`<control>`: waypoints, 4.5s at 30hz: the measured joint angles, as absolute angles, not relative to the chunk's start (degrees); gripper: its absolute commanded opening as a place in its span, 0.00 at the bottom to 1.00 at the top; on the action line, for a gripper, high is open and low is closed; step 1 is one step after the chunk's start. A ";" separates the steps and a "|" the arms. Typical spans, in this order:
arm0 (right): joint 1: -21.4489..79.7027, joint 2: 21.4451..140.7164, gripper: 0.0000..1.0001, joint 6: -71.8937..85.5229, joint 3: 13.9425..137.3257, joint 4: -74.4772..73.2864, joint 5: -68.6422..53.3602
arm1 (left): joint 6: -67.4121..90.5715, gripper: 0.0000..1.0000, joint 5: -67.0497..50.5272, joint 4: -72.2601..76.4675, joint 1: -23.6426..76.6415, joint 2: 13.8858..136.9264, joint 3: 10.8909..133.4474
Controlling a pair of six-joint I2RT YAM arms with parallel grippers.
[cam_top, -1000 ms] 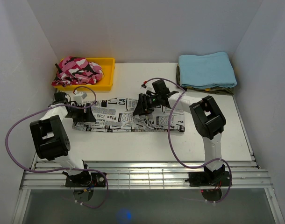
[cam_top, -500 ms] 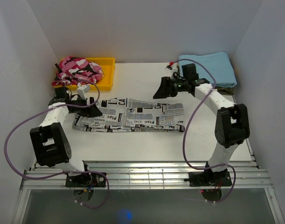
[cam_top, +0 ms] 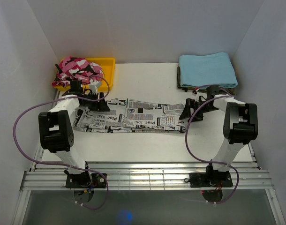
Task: Fold and stack the trousers
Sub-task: Fold the trousers
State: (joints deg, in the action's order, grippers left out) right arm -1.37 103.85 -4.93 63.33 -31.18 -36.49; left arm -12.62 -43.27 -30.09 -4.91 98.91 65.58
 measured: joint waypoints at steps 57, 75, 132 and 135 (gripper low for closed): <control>-7.44 109.19 0.08 -33.19 65.89 -50.06 -33.85 | -54.89 0.00 -48.25 -42.74 13.89 104.79 74.98; -7.88 109.19 0.08 -33.19 65.84 -50.13 -33.76 | -53.95 0.00 -30.68 -14.90 24.56 94.06 48.47; -23.90 107.96 0.08 -40.23 70.39 -60.71 -42.35 | -19.64 0.85 -40.34 -34.89 -2.46 94.91 66.11; -25.34 107.37 0.08 -42.52 70.61 -63.42 -43.44 | -17.61 0.86 -40.10 -36.34 -9.32 92.86 66.63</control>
